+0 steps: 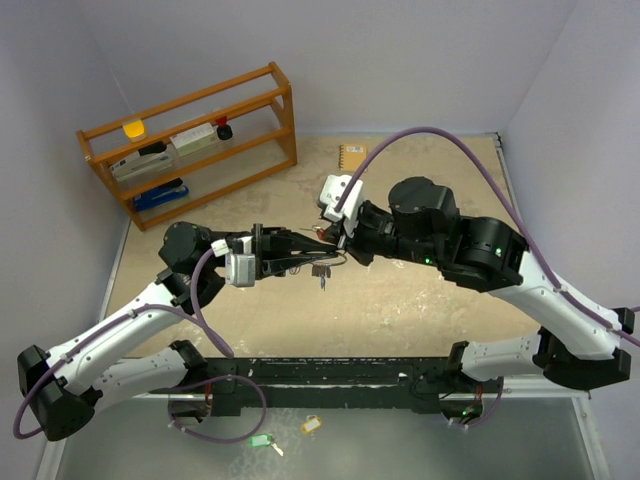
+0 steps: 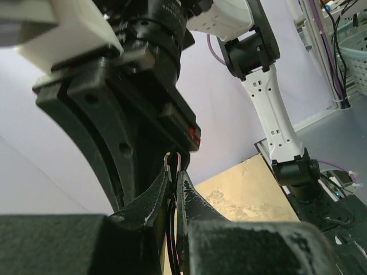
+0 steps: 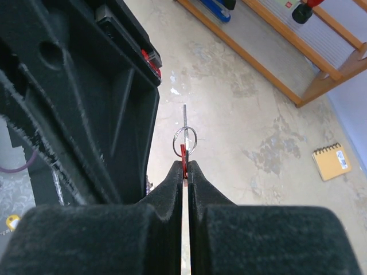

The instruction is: Remove the keys from the keyring

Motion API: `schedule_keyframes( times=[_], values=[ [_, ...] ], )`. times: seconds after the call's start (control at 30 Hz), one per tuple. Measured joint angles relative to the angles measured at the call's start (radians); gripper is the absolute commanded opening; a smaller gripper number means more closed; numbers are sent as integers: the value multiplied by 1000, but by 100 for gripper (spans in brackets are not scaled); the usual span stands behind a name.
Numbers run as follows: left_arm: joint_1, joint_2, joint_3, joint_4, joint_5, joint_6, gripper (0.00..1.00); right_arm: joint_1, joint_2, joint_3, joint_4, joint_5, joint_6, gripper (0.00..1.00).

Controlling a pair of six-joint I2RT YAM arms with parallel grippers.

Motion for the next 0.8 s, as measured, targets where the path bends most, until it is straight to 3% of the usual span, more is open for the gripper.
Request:
schedule_keyframes(
  times=[0.2,0.43,0.8],
  values=[
    [2,-1,-12,26,15,-27,0,0,24,-41,39,66,-2,0],
    [1,-12,-13,-30,-6,2,0,0,-19,-115,138,285,-8,0],
    [1,-11,-45,-183,-252,79,0,-34,-128,-299,356,628,-26,0]
  ],
)
